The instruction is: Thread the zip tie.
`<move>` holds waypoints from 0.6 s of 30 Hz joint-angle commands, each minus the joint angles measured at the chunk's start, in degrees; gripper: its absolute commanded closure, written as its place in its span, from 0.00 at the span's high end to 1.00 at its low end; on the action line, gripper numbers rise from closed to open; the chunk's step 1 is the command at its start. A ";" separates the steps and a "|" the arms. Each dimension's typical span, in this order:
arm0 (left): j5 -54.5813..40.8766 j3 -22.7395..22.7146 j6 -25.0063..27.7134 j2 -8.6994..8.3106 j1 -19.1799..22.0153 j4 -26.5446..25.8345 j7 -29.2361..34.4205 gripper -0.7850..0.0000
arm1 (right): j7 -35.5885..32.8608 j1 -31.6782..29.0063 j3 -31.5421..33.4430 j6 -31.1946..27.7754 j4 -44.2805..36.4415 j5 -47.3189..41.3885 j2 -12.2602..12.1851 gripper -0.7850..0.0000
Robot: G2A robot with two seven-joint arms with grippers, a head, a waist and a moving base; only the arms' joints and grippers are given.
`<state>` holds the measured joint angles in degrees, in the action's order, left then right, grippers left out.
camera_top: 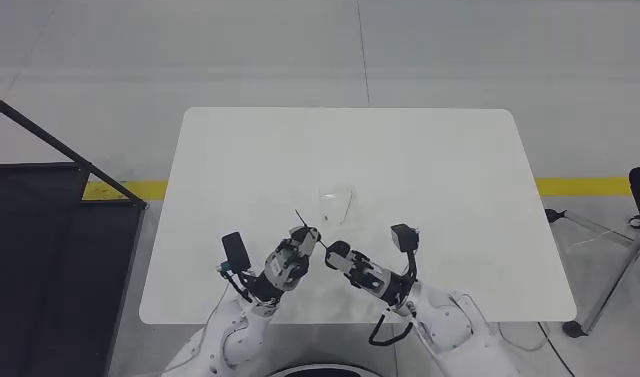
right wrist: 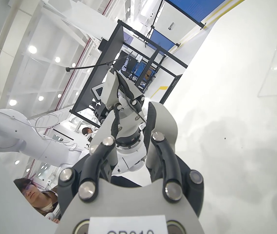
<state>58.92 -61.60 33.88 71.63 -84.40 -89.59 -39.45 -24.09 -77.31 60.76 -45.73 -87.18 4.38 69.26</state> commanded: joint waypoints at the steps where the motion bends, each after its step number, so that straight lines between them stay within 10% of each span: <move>1: 0.20 0.13 0.05 0.06 0.05 0.03 0.28 0.00 | 0.05 0.01 -0.10 0.06 0.02 -0.11 0.01 0.35; 18: 1.22 -0.31 0.32 0.34 -0.54 -0.17 -0.59 0.00 | 0.05 1.30 -0.12 3.17 0.68 -2.58 0.08 0.35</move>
<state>60.09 -61.85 34.13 71.96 -84.90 -89.75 -39.97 -23.98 -76.05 60.66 -42.69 -86.46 1.88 69.34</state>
